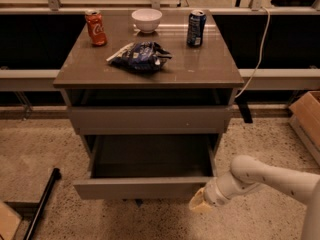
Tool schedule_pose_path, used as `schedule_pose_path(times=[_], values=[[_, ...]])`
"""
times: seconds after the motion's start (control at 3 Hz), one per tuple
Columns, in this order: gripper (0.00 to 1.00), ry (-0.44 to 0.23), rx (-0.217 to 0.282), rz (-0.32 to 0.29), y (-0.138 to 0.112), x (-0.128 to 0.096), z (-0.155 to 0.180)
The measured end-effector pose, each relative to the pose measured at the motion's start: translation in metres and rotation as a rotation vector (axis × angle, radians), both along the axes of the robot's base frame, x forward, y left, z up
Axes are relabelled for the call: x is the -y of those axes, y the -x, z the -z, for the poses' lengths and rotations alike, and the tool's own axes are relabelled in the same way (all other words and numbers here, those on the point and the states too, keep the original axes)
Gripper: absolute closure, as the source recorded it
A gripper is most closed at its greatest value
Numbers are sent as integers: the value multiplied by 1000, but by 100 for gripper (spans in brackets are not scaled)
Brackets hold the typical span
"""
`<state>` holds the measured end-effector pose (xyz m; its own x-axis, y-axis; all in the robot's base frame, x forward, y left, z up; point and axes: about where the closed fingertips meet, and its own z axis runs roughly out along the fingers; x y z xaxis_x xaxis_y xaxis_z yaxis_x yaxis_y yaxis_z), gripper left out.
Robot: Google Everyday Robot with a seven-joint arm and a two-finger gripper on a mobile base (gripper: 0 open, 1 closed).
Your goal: Close middle drawer
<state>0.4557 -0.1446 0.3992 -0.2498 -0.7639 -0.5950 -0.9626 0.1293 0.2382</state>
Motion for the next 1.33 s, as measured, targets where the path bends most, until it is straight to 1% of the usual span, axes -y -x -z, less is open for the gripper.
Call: schedule_pose_path(times=[0.33, 0.67, 1.0, 1.33], values=[[100, 0, 0, 0, 0, 0, 0], [100, -1, 51, -28, -39, -2, 2], [100, -1, 129, -73, -93, -6, 3], [100, -1, 129, -73, -90, -6, 3]])
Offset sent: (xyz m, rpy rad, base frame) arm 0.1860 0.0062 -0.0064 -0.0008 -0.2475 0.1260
